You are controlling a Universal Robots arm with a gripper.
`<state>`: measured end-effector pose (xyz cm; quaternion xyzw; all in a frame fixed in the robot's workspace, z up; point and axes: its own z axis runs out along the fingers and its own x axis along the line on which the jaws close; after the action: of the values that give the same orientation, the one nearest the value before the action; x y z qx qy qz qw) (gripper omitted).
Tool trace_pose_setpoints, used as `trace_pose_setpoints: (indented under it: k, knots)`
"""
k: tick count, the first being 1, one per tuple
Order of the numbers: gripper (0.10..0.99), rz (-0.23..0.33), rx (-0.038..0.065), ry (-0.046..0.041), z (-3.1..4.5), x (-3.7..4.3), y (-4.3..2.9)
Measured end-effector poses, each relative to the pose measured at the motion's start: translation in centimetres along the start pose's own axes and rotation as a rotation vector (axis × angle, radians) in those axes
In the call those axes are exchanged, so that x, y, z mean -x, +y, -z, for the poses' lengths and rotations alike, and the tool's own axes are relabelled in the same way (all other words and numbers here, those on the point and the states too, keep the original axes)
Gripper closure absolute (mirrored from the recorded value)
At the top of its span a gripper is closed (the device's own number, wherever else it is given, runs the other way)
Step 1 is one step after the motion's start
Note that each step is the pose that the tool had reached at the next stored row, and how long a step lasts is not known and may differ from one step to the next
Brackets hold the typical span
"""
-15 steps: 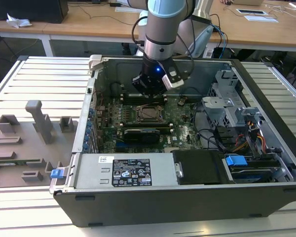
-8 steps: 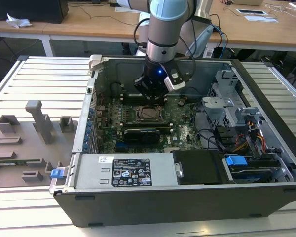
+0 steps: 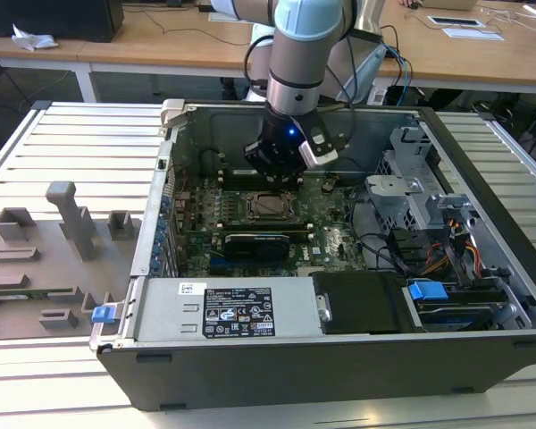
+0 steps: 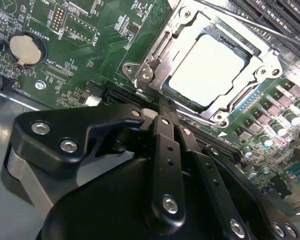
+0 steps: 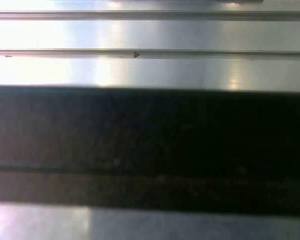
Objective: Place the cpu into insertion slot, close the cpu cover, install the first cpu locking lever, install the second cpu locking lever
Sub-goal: 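Install the first cpu locking lever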
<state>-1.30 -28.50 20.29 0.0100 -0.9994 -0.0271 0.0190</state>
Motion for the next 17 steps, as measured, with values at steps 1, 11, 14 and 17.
trace_pose_setpoints:
  k: [1,11,14,17]
  knots:
    - [0.976,0.0,0.0,-0.0003,-0.01,0.0,-0.08]
    - [0.976,0.0,0.001,-0.0001,-0.17,0.9,0.28]
    - [0.976,0.0,0.002,-0.0005,-0.07,0.92,0.37]
    - [0.976,0.0,0.001,-0.0004,0.78,0.88,0.39]
